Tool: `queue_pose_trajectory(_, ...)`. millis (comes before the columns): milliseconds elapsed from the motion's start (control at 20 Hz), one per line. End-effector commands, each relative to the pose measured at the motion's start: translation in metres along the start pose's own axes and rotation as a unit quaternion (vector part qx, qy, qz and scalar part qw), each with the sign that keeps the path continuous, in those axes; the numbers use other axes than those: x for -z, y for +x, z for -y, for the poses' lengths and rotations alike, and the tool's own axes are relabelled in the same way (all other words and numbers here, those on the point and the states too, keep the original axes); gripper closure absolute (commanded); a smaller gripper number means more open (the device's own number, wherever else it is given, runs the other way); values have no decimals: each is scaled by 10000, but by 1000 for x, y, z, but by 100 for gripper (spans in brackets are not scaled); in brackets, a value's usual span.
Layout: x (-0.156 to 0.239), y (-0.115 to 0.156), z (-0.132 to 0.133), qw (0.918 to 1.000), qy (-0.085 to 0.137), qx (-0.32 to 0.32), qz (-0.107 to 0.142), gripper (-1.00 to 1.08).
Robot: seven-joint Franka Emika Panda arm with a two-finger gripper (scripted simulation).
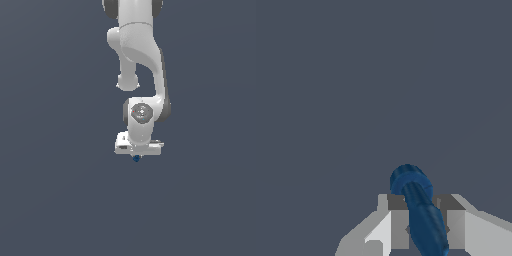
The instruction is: Pick up the object and move it to a goal position.
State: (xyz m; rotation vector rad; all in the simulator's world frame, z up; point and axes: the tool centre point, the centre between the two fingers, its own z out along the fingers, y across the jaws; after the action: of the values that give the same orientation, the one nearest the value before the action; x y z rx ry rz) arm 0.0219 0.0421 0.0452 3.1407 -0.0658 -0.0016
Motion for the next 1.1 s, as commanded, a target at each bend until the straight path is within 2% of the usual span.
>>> queue_pose_trajectory(0,5,3,4,10000,1,3,-5,108)
queue_pose_trajectory(1050,110,73,82,10000,1,3,-5,108)
